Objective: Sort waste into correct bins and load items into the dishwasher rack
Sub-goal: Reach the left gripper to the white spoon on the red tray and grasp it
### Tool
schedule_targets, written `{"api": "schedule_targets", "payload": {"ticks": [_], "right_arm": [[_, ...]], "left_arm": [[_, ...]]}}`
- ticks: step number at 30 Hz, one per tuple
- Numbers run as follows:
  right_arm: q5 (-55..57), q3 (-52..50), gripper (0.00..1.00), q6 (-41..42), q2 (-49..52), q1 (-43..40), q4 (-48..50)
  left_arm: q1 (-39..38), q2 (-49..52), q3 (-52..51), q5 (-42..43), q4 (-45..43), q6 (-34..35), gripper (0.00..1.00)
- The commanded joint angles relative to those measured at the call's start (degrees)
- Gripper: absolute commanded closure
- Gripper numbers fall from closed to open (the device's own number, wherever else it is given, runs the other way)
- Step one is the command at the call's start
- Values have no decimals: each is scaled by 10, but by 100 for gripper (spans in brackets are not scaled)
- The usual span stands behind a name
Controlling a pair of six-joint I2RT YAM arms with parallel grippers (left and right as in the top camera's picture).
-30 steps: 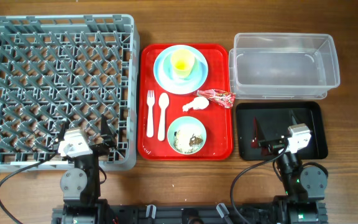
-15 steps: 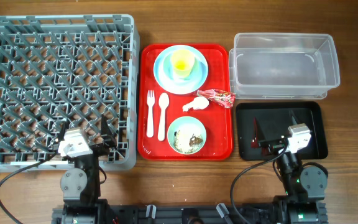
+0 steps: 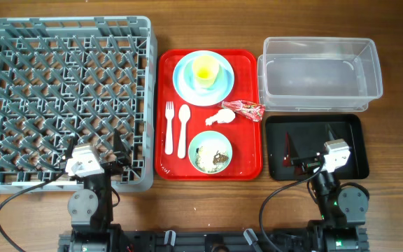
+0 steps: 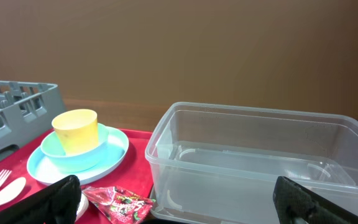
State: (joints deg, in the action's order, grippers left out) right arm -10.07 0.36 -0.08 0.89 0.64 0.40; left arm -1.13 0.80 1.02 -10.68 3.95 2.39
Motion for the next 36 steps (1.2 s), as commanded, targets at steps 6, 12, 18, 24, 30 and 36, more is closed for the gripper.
{"api": "schedule_targets", "payload": {"ticks": [6,12,18,24,30,36], "right_arm": [[3,-1,0,2,-5,-2,3],[3,-1,0,2,-5,-2,3],[3,-1,0,2,-5,-2,3],[3,-1,0,2,-5,-2,3],[3,-1,0,2,-5,-2,3],[3,-1,0,2,-5,-2,3]], "left_arm": [[2,-3,-3,-5,-2,-7,0],[2,-3,1,58,-47,-6,0],[2,34,219,145,77,56,0],[2,414,641,339,367,56,0],[2,774,893,421,671,60,0],[-20,914,892,439,725,57,96]]}}
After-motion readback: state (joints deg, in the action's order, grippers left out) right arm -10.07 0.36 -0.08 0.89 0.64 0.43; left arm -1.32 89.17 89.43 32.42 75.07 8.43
